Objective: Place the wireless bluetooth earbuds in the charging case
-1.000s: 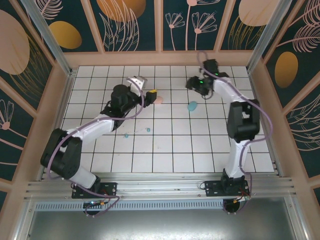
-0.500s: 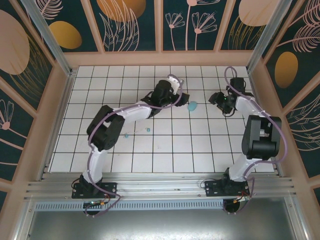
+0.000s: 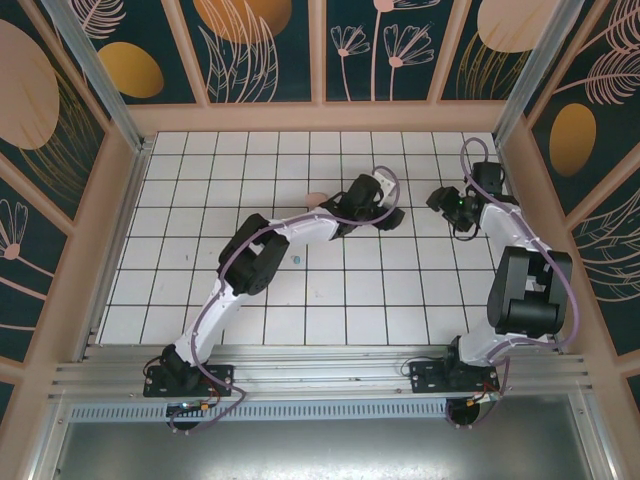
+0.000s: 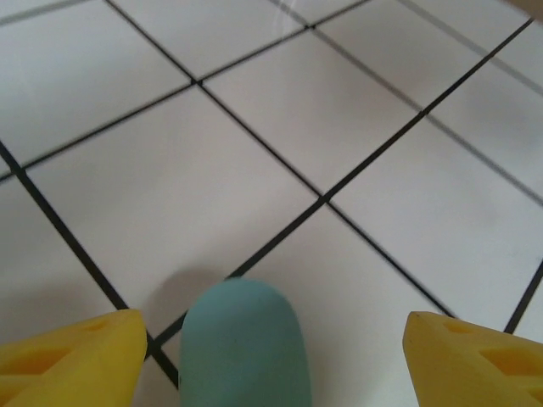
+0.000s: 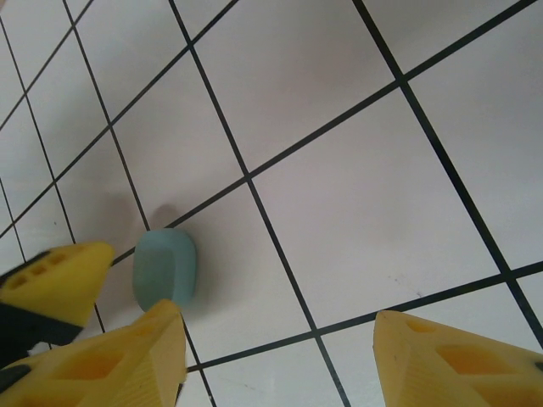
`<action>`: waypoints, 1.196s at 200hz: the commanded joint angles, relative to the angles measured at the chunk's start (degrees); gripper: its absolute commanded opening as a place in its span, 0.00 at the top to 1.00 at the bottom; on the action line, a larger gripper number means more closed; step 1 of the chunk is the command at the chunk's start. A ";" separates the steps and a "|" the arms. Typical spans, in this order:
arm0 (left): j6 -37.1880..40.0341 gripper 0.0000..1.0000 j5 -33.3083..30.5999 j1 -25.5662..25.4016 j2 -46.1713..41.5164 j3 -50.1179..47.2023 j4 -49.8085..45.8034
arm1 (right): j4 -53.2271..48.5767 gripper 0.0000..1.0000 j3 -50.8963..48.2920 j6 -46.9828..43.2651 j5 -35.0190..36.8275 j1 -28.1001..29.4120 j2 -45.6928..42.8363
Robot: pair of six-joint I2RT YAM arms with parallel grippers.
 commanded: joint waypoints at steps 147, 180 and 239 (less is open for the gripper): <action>10.67 0.59 0.39 -0.09 -8.13 -17.61 12.81 | 1.76 0.39 -0.26 1.25 -6.36 -0.34 -2.86; 13.10 0.61 4.36 -0.06 -14.78 -27.39 21.04 | 1.35 0.40 -0.35 1.92 -9.88 0.76 -3.07; 15.86 0.66 12.92 4.41 -29.78 -40.26 24.70 | -1.19 0.39 3.36 3.53 -16.58 10.03 -3.95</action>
